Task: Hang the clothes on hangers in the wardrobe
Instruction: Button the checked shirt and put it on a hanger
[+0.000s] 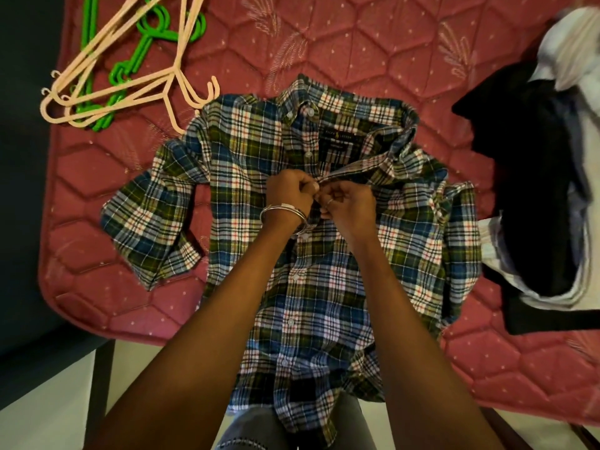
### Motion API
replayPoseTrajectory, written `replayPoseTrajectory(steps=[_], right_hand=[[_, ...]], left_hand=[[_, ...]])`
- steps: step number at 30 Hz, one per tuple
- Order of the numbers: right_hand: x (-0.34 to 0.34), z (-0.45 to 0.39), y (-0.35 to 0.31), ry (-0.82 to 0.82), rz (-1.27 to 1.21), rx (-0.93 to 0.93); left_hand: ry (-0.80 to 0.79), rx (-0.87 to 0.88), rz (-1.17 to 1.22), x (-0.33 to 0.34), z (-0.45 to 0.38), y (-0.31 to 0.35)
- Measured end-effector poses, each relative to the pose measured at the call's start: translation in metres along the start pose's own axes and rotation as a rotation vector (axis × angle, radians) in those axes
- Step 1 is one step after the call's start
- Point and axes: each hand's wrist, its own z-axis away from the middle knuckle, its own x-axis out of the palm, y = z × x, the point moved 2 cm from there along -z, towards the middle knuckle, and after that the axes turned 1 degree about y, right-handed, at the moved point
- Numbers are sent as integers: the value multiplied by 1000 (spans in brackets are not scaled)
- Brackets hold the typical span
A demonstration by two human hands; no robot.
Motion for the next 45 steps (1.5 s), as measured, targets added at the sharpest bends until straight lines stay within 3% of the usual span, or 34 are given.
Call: replayPoseTrajectory(steps=[4,8,11,13,17,19,22,25,28,31,35,37,39,41,45], right_hand=[[-2,1,1,10,6,-61],[-3,8,-1,-58,-191,3],[-4,14,0,-70,-260,86],[-4,11,3,-41,-181,135],[-6,6,0,-28,317,71],[-10,9,-12,54,401,-36],[-12,10,-38,146,300,-182],[4,-9,-70,139,217,-217],[42,-42,-108,86,247,-334],[95,-72,-140,40,338,-444],[169,-104,-161,-149,518,-409],[207,-108,-163,-233,746,-412],[233,-103,-161,-204,1059,-442],[249,-98,-157,-128,1216,-481],[262,-92,-163,-73,1190,-429]], left_hand=[[51,-61,81,8,3,-3],[23,-242,320,17,2,-10],[-21,-182,192,22,1,-8],[-84,-76,2,22,1,-7],[-170,-77,-195,14,-3,-16],[-96,-38,-186,2,-5,-20],[34,-31,97,-32,-16,-33],[169,-130,443,-81,-38,-54],[360,-204,523,-142,-68,-76],[506,-229,375,-198,-94,-107],[453,-231,44,-233,-114,-136],[432,-190,-87,-245,-123,-147],[436,-175,-156,-253,-129,-156],[462,-155,-214,-259,-131,-160],[577,-70,-304,-272,-125,-158]])
